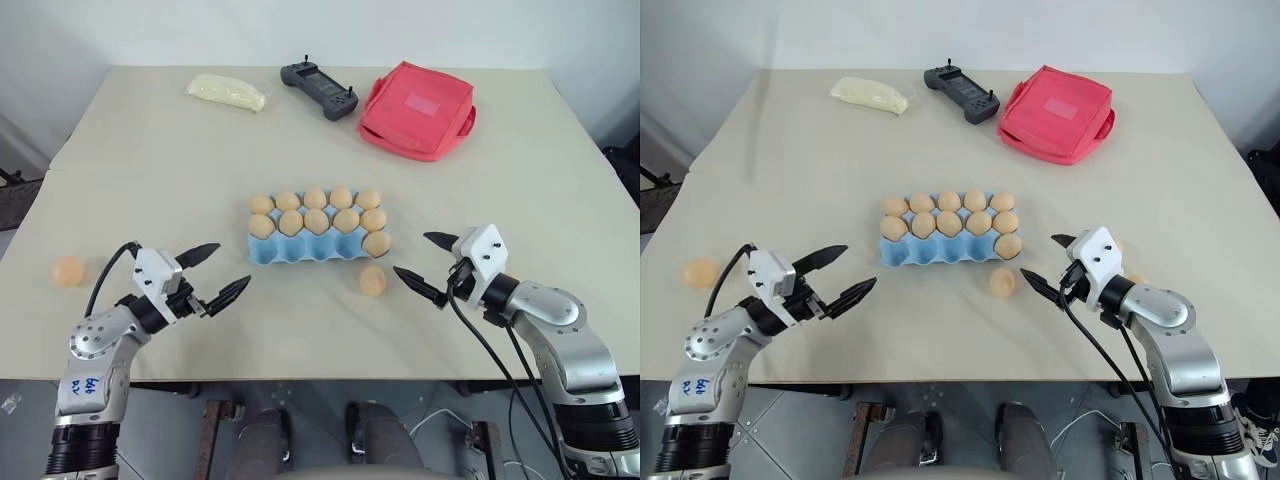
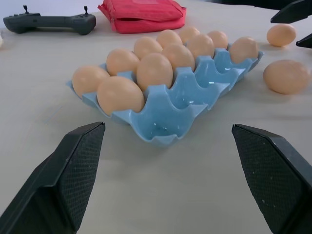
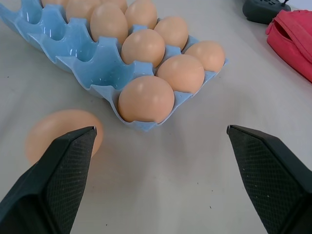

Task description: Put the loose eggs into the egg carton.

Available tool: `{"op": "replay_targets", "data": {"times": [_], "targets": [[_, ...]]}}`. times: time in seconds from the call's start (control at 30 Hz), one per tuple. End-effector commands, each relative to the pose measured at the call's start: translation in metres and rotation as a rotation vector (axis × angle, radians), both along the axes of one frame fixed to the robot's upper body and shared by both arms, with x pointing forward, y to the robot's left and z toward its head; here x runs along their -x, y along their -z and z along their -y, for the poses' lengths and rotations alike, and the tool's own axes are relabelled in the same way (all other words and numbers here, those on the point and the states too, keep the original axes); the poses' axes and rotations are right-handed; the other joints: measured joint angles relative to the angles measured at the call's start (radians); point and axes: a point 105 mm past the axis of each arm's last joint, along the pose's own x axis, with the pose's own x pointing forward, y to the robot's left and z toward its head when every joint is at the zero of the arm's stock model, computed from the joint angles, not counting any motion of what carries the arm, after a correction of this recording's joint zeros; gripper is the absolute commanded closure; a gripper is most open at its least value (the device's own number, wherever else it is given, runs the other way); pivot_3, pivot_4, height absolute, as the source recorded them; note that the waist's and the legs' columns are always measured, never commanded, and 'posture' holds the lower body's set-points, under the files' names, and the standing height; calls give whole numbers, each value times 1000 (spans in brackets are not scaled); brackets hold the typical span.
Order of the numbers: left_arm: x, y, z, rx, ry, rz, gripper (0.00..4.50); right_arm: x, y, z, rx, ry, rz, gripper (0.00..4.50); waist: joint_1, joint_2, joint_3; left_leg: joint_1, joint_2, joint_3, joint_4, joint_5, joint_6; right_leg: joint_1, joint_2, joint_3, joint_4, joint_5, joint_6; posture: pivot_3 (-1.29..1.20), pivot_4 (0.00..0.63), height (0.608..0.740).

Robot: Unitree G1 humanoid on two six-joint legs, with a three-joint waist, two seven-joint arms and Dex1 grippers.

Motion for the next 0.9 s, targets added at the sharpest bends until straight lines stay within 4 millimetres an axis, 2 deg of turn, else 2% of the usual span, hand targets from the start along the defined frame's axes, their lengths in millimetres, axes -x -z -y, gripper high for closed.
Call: {"op": "replay_targets", "data": {"times": [0.03, 0.13, 0.33, 0.43, 0.73, 0.9], "targets": [[-4, -6, -2, -3, -21, 45, 59, 0, -9, 1, -8, 8, 47, 0, 0, 0, 0, 0, 0, 0, 0, 0, 0, 0, 0, 0, 0, 0, 0, 0, 150, 740], [-10, -7, -3, -11, -52, 50, 59, -2, -11, 2, -8, 14, 51, 0, 0, 0, 0, 0, 0, 0, 0, 0, 0, 0, 0, 0, 0, 0, 0, 0, 150, 740], [-10, -8, 6, -10, 26, 19, 59, -1, -19, 7, -3, 29, 65, 0, 0, 0, 0, 0, 0, 0, 0, 0, 0, 0, 0, 0, 0, 0, 0, 0, 150, 740], [-7, -5, 16, -21, 97, -30, 59, 8, -23, 18, 0, 59, 60, 0, 1, 0, 0, 0, 0, 0, 0, 0, 0, 0, 0, -1, 0, 0, 0, 0, 150, 740], [0, -1, 36, -7, 271, -108, 59, 67, -23, 51, -2, 105, -66, 0, 22, 1, 1, 0, 0, 0, 0, -1, 1, 1, 0, -1, -2, 0, 0, 0, 150, 740], [-5, -3, 46, 2, 340, -111, 59, 111, -12, 82, 42, 200, -197, 0, 33, 1, 1, 0, 0, -1, 0, 0, 1, 3, 0, -1, -2, 0, 0, 0, 150, 740]]}}
